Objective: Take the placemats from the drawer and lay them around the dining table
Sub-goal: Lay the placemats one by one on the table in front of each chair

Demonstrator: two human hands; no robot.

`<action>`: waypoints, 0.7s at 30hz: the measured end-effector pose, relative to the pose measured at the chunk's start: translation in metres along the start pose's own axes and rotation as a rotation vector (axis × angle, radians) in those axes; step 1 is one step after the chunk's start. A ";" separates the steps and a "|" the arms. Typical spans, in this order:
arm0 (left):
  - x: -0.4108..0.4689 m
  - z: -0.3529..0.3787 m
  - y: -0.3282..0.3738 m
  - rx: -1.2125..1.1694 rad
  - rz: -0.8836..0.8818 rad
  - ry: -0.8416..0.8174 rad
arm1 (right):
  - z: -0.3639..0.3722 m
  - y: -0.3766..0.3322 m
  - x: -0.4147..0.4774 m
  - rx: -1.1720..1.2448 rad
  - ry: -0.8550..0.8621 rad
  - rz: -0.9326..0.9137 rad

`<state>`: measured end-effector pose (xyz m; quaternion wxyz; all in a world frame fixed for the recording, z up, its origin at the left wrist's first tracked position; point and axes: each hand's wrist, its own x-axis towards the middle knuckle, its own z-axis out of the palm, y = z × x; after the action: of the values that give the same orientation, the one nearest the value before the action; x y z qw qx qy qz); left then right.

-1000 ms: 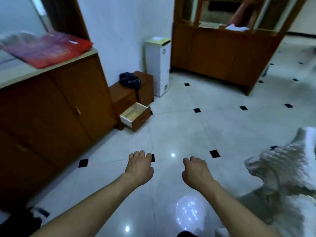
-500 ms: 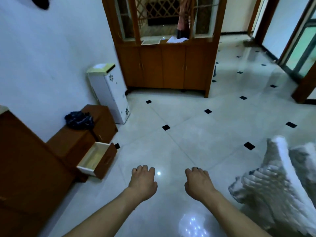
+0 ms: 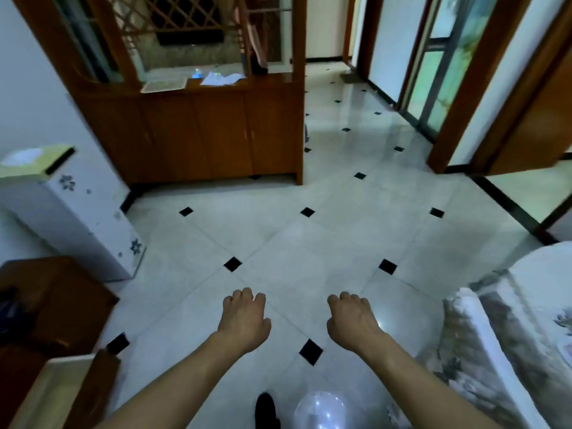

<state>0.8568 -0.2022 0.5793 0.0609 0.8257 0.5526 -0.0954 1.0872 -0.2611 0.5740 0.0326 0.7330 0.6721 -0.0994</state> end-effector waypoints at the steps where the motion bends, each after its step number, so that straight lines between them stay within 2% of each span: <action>1: 0.018 -0.003 0.000 -0.001 0.010 0.001 | -0.002 0.005 0.009 0.000 -0.011 0.025; 7: 0.188 -0.055 0.032 0.046 0.284 0.065 | -0.035 0.071 0.094 0.043 0.059 0.277; 14: 0.336 -0.094 0.137 0.094 0.538 0.075 | -0.054 0.174 0.153 0.113 0.067 0.571; 17: 0.392 -0.108 0.187 0.105 0.587 0.086 | -0.059 0.232 0.189 0.108 0.072 0.626; 21: 0.464 -0.131 0.241 0.142 0.584 0.089 | -0.078 0.307 0.252 0.135 0.088 0.611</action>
<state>1.2633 0.1504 0.6017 0.0037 0.9553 0.2857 -0.0760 1.4185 -0.0296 0.5763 -0.0167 0.9050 0.4137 -0.0976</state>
